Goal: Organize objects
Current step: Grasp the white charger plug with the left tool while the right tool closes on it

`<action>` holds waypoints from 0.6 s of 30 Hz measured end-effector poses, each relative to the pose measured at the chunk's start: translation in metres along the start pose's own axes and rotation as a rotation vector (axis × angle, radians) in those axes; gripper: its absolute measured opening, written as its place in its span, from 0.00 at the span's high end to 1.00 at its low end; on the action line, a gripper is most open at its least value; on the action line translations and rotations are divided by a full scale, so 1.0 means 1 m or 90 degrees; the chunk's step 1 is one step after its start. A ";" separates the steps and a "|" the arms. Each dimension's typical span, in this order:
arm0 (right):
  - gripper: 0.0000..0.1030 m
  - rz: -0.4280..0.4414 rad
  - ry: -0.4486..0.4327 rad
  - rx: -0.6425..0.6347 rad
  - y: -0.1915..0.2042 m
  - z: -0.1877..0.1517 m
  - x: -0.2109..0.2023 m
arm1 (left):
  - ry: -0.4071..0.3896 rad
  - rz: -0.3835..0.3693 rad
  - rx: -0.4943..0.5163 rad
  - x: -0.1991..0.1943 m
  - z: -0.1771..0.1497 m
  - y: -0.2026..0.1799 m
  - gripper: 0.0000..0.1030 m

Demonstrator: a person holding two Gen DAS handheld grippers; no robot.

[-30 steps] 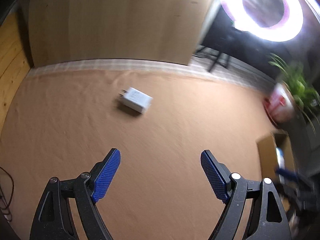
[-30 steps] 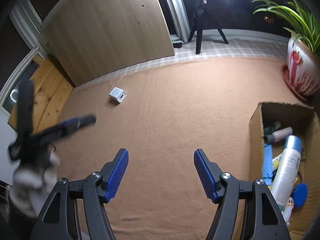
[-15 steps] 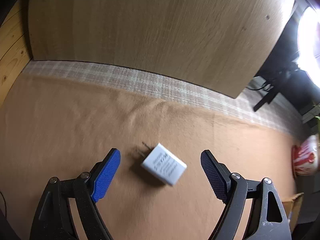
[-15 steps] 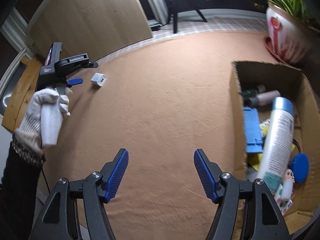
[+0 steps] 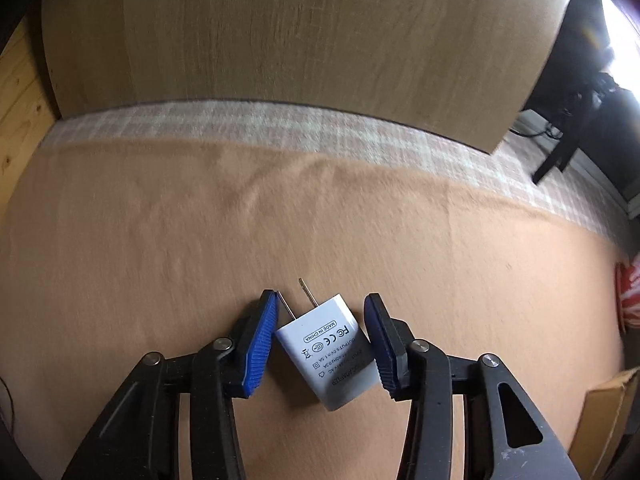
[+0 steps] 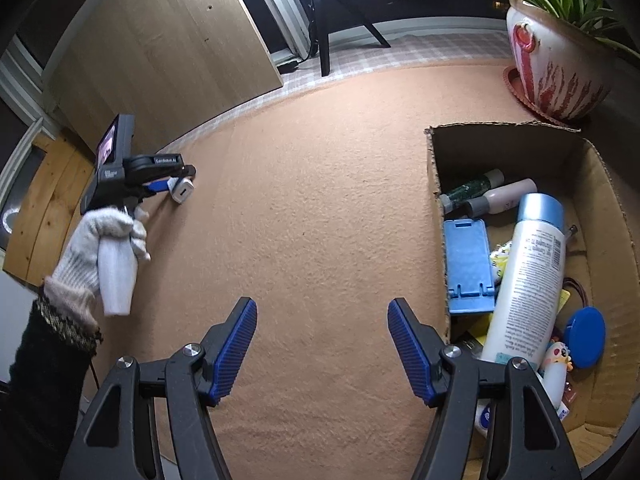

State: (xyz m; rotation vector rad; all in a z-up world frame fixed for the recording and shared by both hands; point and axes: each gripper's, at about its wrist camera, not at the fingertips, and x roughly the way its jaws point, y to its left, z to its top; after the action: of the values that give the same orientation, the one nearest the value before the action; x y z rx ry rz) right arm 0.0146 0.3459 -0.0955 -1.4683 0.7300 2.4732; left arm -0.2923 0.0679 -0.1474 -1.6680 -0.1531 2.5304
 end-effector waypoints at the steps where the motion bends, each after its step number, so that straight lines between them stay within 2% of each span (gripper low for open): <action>1: 0.38 0.003 0.000 -0.004 0.002 0.001 0.001 | 0.000 -0.005 0.001 -0.003 -0.007 0.000 0.55; 9: 0.38 0.018 0.003 -0.032 0.017 0.002 0.009 | 0.022 -0.085 0.032 -0.032 -0.083 -0.019 0.58; 13: 0.38 0.028 0.009 -0.036 0.019 0.002 0.012 | 0.032 -0.112 0.091 -0.048 -0.132 -0.044 0.58; 18: 0.38 0.041 0.020 -0.045 0.024 -0.002 0.016 | 0.045 -0.138 0.148 -0.069 -0.175 -0.062 0.58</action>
State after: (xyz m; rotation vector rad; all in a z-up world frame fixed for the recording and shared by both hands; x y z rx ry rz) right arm -0.0015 0.3228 -0.1021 -1.5345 0.7136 2.5529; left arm -0.1024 0.1237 -0.1447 -1.5567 -0.0307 2.2336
